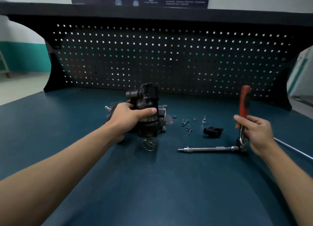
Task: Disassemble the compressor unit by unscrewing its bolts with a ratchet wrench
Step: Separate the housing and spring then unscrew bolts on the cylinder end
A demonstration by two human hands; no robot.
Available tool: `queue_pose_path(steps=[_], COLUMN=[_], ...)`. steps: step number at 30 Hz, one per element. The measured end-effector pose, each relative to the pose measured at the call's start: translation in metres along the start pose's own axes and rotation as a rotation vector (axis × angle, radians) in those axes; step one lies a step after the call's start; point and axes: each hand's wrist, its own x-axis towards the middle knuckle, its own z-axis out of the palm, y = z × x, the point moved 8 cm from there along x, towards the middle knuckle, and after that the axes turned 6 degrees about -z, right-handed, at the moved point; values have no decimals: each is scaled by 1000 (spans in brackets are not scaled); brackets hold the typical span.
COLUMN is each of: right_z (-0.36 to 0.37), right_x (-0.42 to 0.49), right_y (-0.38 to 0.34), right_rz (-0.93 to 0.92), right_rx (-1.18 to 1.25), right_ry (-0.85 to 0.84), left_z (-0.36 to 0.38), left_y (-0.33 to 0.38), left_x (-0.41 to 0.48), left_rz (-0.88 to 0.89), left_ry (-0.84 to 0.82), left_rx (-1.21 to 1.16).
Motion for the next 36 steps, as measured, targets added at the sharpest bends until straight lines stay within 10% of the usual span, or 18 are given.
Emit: queue_pose_path(steps=[11,22,30,36], right_z=[1,33,77,80], right_x=[2,-20,-45,-47], right_y=[14,4,-13,-14], right_rz=[-15,46,31,41], right_rx=[-55,101,206,197], right_ry=[8,100,-71,-80], left_z=[-27,-111,-183,-183], left_y=[-7,44,-6,-52], left_x=[-1,-16,-6,3], left_rz=[-335,389,288,167], left_ry=[27,359,696,641], left_rx=[-658,285,268,292])
